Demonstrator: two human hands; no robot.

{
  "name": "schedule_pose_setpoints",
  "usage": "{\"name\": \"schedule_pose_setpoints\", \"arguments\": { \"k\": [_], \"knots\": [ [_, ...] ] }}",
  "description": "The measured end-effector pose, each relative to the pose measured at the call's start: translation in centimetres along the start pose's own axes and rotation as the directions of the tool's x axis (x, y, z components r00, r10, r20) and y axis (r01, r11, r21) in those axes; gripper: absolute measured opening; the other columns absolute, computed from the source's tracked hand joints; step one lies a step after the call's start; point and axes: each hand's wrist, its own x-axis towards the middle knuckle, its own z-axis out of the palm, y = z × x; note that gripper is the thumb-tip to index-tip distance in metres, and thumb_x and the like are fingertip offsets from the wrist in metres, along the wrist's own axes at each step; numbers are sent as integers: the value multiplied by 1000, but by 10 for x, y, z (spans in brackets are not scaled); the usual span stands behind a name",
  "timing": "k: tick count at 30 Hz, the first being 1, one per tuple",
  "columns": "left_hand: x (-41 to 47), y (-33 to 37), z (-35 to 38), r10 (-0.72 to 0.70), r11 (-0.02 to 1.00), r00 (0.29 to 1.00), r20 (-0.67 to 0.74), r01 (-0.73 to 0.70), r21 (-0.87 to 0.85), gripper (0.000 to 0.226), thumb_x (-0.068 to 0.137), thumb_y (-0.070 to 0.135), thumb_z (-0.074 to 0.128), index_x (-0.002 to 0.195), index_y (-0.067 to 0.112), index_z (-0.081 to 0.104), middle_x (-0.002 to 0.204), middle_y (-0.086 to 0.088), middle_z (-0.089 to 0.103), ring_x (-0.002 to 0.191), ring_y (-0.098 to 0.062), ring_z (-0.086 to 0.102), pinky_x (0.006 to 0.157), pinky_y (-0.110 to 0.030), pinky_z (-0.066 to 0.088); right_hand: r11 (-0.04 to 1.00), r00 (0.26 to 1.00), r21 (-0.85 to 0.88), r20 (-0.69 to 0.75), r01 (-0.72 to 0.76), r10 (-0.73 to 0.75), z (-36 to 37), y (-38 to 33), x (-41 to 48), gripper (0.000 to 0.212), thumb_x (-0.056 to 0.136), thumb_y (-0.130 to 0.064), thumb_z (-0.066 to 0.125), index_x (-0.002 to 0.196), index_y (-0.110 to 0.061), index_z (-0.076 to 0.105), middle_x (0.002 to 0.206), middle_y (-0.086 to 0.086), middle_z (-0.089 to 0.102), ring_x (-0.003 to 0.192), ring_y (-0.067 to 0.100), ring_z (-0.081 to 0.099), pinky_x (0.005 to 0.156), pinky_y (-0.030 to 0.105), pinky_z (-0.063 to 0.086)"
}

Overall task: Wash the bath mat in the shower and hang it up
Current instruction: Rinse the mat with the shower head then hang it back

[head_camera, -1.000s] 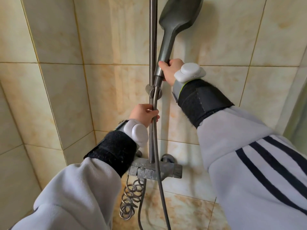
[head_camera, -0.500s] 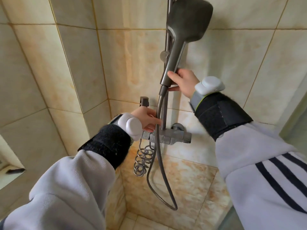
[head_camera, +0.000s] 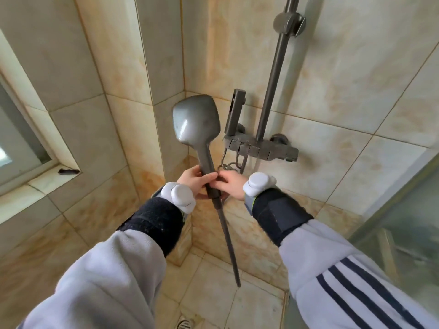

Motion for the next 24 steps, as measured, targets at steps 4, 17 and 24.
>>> {"name": "schedule_pose_setpoints", "arguments": {
  "k": [4, 17, 24],
  "knots": [
    [8, -27, 16, -57, 996, 997, -44, 54, -69, 21, 91, 11, 58, 110, 3, 55, 91, -8, 65, 78, -17, 64, 58, -31, 60, 988, 977, -21, 151, -150, 152, -4, 29, 11, 38, 96, -25, 53, 127, -2, 55, 122, 19, 62, 99, 26, 62, 78, 34, 55],
    [61, -60, 62, -210, 974, 975, -67, 204, -95, 16, 92, 7, 57, 105, 4, 50, 103, -17, 63, 96, -30, 62, 79, -46, 55, 604, 767, 777, -274, -179, 580, -145, 132, 34, 49, 91, -59, 45, 85, -12, 53, 70, 3, 56, 39, 9, 59, 37, 15, 47],
    [67, -73, 60, -190, 980, 978, -83, 184, -72, 18, 92, 8, 57, 108, 4, 50, 95, -12, 65, 88, -25, 63, 73, -39, 56, 802, 731, 559, -456, -209, 508, -153, 155, 63, 44, 97, -43, 42, 69, -10, 48, 35, 1, 50, 37, 17, 44, 45, 26, 41]
  ]
}}
